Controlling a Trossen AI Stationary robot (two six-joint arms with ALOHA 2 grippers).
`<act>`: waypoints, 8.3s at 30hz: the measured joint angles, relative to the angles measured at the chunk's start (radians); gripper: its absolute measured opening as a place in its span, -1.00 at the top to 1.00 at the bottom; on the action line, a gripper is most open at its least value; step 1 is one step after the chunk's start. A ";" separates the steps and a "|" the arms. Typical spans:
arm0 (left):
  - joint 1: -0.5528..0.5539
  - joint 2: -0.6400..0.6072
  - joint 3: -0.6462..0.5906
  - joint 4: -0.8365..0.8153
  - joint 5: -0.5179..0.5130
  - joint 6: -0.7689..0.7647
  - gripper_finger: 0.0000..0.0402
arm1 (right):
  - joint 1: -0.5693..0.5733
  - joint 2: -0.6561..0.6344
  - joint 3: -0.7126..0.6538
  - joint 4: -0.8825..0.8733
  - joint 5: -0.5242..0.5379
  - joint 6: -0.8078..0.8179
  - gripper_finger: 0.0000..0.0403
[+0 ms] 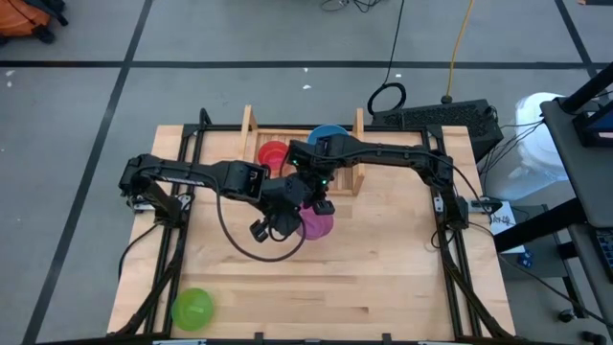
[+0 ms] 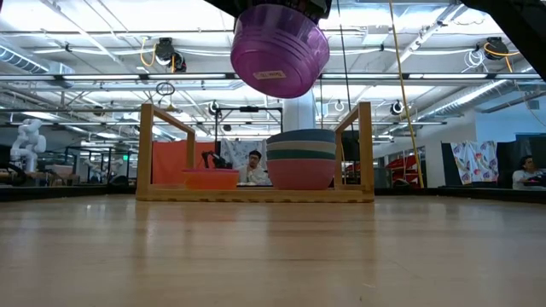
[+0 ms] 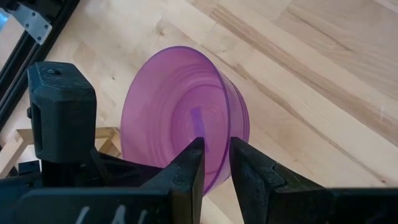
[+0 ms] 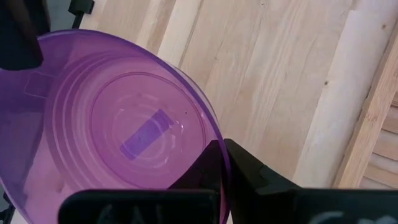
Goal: Place and stack bowls onto a shelf
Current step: Stack the violet bowl onto the red bowl, then stack the green bowl onto the violet bowl
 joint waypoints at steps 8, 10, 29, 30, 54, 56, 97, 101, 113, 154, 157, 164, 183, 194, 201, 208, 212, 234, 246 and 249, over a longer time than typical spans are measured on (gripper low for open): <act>0.001 0.000 0.001 -0.005 0.026 -0.024 0.60 | -0.004 0.000 0.000 -0.003 0.000 -0.009 1.00; 0.001 0.000 0.001 -0.009 0.025 -0.027 0.60 | -0.007 0.000 0.000 -0.006 0.000 -0.009 1.00; 0.012 -0.016 -0.002 -0.029 0.014 0.019 0.60 | -0.013 -0.002 0.000 -0.012 -0.008 -0.002 1.00; 0.016 -0.016 -0.001 -0.009 0.009 0.011 0.60 | -0.014 -0.002 0.000 -0.007 -0.006 0.005 1.00; 0.027 -0.015 0.000 -0.024 -0.001 -0.028 0.60 | -0.035 -0.002 0.000 -0.002 0.006 0.015 1.00; 0.027 -0.015 0.000 -0.024 -0.001 -0.029 0.60 | -0.035 -0.002 0.000 -0.002 0.007 0.014 1.00; 0.148 -0.309 -0.001 -0.231 -0.345 -0.821 0.60 | -0.206 -0.098 0.001 0.248 0.284 -0.037 1.00; 0.179 -0.348 -0.001 -0.255 -0.344 -0.884 0.60 | -0.240 -0.098 0.001 0.320 0.284 -0.047 1.00; 0.246 -0.403 0.000 -0.317 -0.345 -0.827 0.60 | -0.269 -0.098 0.001 0.547 0.151 0.005 1.00; 0.274 -0.478 0.000 -0.447 -0.342 -0.818 0.60 | -0.342 0.204 0.000 0.775 0.235 0.072 1.00; 0.274 -0.478 0.000 -0.447 -0.341 -0.820 0.60 | -0.341 0.204 0.000 0.773 0.259 0.041 1.00; 0.274 -0.478 0.000 -0.447 -0.341 -0.837 0.60 | -0.328 0.204 0.000 0.740 0.258 -0.053 1.00; 0.274 -0.477 0.000 -0.447 -0.341 -0.850 0.60 | -0.309 0.251 -0.001 0.744 0.260 -0.102 0.93; 0.274 -0.477 0.000 -0.447 -0.341 -0.849 0.60 | -0.300 0.251 -0.001 0.756 0.317 -0.150 0.71; 0.274 -0.477 0.000 -0.447 -0.341 -0.849 0.60 | -0.300 0.221 -0.001 0.796 0.318 -0.157 0.61; 0.273 -0.477 0.000 -0.530 -0.340 -0.859 0.60 | -0.298 0.047 -0.001 0.759 0.318 -0.184 0.61; 0.266 -0.499 -0.018 -0.527 -0.264 -0.924 0.60 | -0.298 -0.110 0.000 0.668 0.352 -0.244 0.61; -0.399 -0.674 -0.593 -0.304 0.172 -1.804 0.60 | -0.298 -0.590 0.000 0.245 0.527 -0.403 0.62; -0.794 -0.574 -0.828 0.051 0.056 -1.998 0.60 | -0.298 -0.701 -0.001 0.219 0.549 -0.316 0.62; -0.862 -0.561 -0.861 0.053 0.027 -1.986 0.60 | -0.298 -0.716 0.000 0.219 0.548 -0.280 0.62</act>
